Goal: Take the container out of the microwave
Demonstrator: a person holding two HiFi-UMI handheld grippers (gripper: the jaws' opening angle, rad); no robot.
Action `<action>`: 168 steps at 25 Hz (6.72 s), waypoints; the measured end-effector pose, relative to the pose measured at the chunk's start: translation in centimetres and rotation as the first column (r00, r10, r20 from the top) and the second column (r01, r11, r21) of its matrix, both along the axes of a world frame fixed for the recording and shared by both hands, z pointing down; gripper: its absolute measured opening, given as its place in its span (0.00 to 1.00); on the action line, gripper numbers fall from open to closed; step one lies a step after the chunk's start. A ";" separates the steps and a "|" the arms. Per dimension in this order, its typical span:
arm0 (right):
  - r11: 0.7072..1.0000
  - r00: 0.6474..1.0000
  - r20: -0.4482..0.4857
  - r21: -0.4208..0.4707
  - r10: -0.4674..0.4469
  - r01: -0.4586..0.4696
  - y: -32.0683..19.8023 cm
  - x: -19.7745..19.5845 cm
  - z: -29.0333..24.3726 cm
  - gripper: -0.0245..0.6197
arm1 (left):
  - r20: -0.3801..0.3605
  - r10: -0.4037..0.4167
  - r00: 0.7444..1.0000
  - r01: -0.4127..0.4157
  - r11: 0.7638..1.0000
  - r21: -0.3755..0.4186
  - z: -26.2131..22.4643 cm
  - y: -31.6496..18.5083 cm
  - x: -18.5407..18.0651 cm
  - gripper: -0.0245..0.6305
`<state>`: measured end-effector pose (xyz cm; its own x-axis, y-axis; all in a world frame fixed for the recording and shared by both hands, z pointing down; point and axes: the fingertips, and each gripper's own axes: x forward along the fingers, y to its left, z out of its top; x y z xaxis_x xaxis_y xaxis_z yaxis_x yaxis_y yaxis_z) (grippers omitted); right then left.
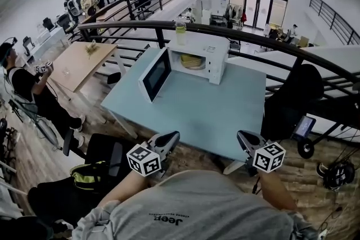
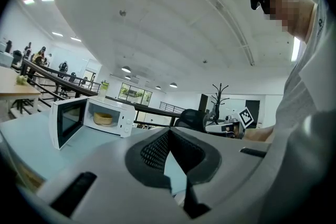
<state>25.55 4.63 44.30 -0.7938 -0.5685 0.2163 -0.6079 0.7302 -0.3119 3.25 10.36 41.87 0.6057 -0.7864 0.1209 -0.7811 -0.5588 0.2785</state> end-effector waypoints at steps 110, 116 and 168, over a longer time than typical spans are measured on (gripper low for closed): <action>0.852 0.353 -0.930 0.264 0.101 0.453 -58.1 -35.6 25.2 0.33 | -0.006 -0.078 0.997 0.074 0.974 -0.216 20.3 -42.7 -18.6 0.05; 0.836 0.314 -0.941 0.274 0.130 0.476 -59.3 -35.7 25.7 0.39 | -0.003 -0.075 0.997 0.072 0.970 -0.232 21.3 -42.8 -18.7 0.05; 0.802 0.255 -0.929 -0.067 -0.267 0.593 -49.3 -35.9 23.1 0.10 | 0.016 -0.052 0.999 0.054 0.986 -0.158 15.8 -40.6 -16.9 0.05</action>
